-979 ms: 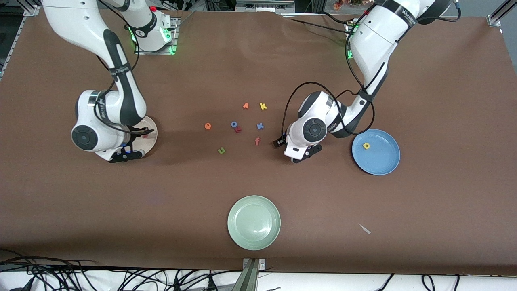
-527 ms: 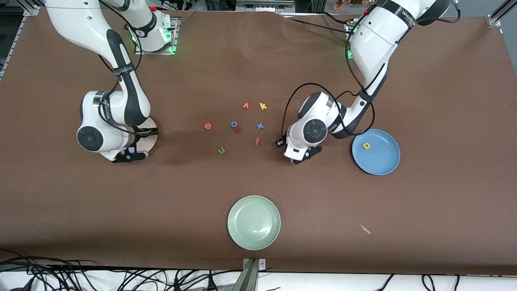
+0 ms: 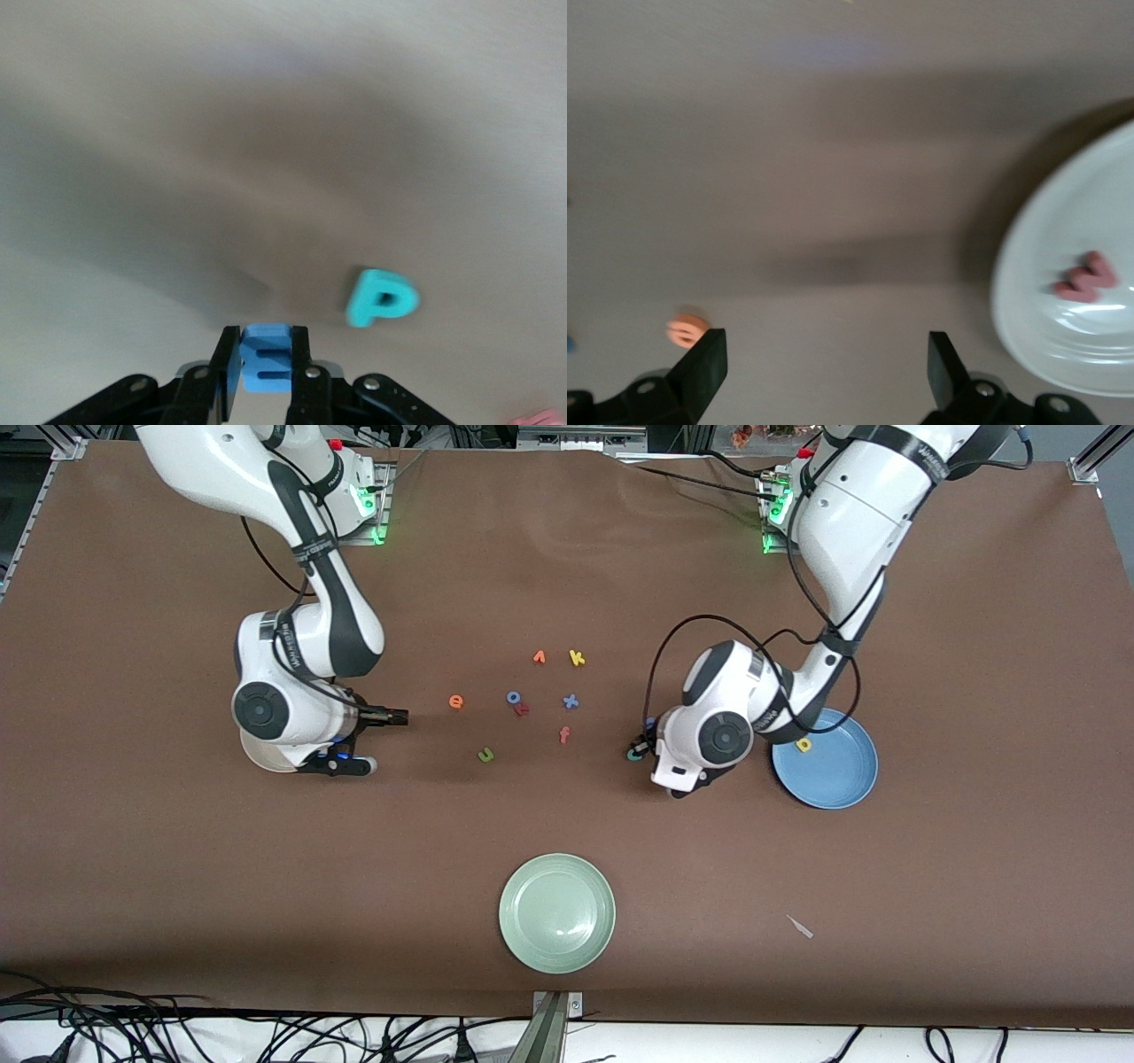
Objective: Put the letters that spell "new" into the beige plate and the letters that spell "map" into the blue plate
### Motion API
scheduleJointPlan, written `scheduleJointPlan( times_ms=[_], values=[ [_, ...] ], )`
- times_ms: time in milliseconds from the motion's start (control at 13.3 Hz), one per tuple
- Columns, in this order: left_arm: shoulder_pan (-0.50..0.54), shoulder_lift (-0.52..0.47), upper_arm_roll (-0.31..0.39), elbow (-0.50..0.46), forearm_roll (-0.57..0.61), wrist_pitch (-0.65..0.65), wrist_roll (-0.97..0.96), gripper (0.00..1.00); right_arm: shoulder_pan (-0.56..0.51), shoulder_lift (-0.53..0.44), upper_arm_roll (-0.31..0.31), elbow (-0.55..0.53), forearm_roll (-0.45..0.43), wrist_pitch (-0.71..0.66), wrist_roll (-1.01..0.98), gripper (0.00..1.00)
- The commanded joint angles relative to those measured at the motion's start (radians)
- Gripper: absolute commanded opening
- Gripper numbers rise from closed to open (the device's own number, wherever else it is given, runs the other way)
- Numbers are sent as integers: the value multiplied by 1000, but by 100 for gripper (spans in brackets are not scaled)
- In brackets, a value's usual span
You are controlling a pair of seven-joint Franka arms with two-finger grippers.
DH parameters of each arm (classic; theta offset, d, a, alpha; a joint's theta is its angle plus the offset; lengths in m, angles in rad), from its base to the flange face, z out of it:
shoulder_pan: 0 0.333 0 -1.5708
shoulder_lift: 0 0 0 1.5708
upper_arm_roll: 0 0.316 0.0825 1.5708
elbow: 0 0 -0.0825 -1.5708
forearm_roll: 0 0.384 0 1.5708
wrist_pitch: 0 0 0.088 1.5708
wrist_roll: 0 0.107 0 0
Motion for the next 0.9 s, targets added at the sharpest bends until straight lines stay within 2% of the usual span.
scheduleJointPlan(
  times_ms=[0, 301, 452, 678, 828],
  values=[
    [78, -42, 9, 6, 7, -153, 187, 4, 55, -5, 21, -9, 14, 103, 170, 100],
    [227, -43, 6, 9, 102, -255, 332, 6, 170, 43, 21, -7, 14, 297, 414, 100],
    [297, -45, 6, 9, 139, -272, 515, 6, 205, 67, 21, -4, 14, 367, 487, 100],
    [377, -45, 10, 8, 143, -270, 660, 9, 221, 92, 22, 1, 16, 417, 528, 100],
    [394, -42, 20, 9, 143, -269, 718, 15, 228, 118, 24, 31, 29, 431, 528, 100]
  ],
)
